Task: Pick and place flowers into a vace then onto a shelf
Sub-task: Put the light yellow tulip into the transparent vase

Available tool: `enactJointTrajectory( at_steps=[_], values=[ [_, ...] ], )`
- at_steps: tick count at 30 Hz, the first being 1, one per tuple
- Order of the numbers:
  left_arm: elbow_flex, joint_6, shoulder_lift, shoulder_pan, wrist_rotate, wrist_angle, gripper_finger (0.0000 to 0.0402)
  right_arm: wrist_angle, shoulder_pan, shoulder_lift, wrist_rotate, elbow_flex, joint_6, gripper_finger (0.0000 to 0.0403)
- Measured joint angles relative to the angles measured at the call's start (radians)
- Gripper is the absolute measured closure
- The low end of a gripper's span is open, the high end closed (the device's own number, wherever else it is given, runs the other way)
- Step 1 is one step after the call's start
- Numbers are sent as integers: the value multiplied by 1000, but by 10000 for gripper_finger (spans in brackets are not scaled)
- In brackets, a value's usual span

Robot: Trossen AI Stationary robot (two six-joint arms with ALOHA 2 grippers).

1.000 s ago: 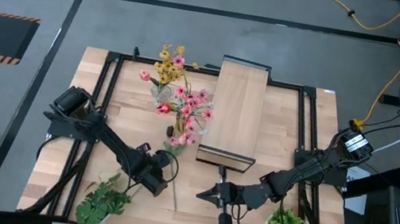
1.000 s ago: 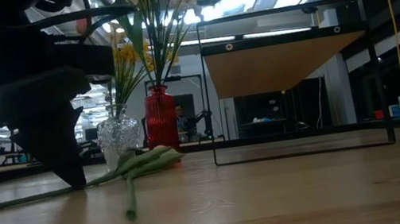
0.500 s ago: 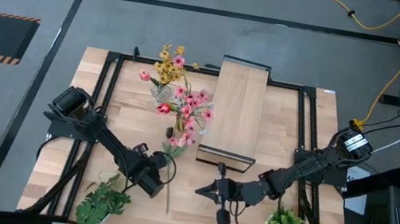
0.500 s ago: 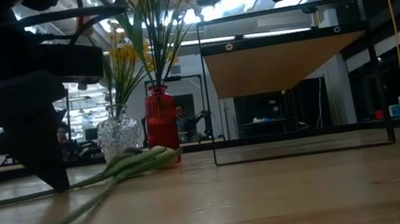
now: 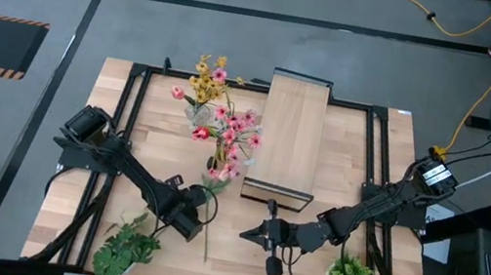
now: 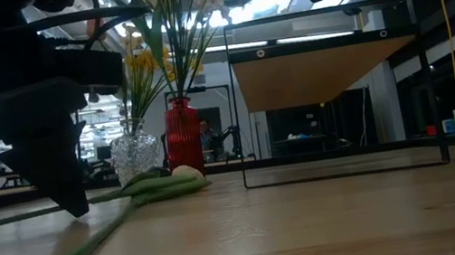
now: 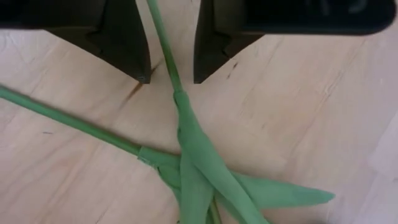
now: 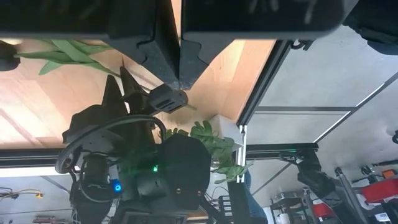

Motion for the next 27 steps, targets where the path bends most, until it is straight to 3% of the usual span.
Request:
enactJointTrajectory(
  at_steps=[7,10,16,27],
  values=[
    [0,39,0,42,20,15,277,0,0,0,0,0,1,398],
    [1,49,0,59,41,15,301,0,0,0,0,0,1,398],
    [2,54,0,63,49,15,387,0,0,0,0,0,1,398],
    [2,57,-28,57,43,-98,396,0,0,0,0,0,-1,398]
  ],
)
